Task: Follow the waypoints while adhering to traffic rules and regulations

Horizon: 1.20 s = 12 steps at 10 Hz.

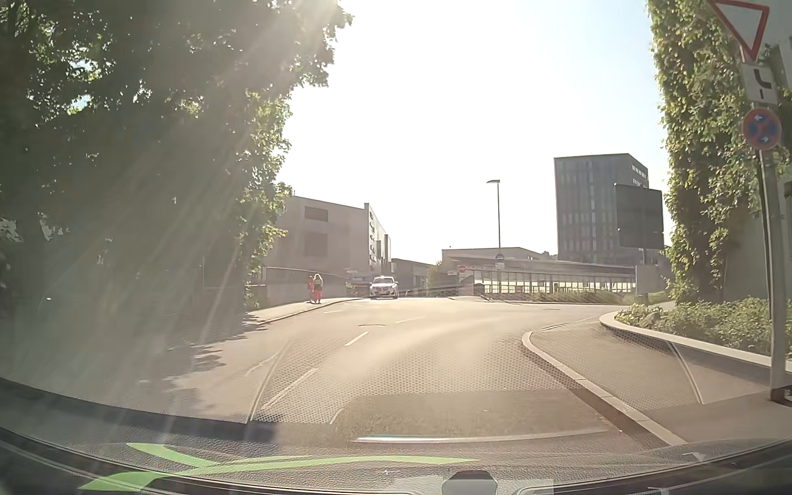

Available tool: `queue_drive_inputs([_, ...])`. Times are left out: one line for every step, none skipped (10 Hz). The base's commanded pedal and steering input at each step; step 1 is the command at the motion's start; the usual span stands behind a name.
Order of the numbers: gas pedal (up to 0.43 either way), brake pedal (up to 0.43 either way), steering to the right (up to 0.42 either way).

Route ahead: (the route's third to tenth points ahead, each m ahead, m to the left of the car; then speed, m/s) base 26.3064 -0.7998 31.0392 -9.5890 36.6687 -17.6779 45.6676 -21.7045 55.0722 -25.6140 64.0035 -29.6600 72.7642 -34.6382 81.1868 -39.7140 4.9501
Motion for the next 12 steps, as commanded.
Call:
queue_drive_inputs([0.067,0.000,-0.004])
queue_drive_inputs([0.067,0.000,-0.003])
queue_drive_inputs([0.067,0.000,-0.003])
queue_drive_inputs([0.067,0.000,-0.004])
queue_drive_inputs([0.047,0.000,-0.003])
queue_drive_inputs([0.047,0.000,0.000])
queue_drive_inputs([0.047,0.000,0.004])
queue_drive_inputs([0.039,0.000,0.006])
queue_drive_inputs([0.028,0.000,0.006])
queue_drive_inputs([0.028,0.000,0.006])
queue_drive_inputs([0.028,0.000,0.007])
queue_drive_inputs([0.020,0.000,0.009])
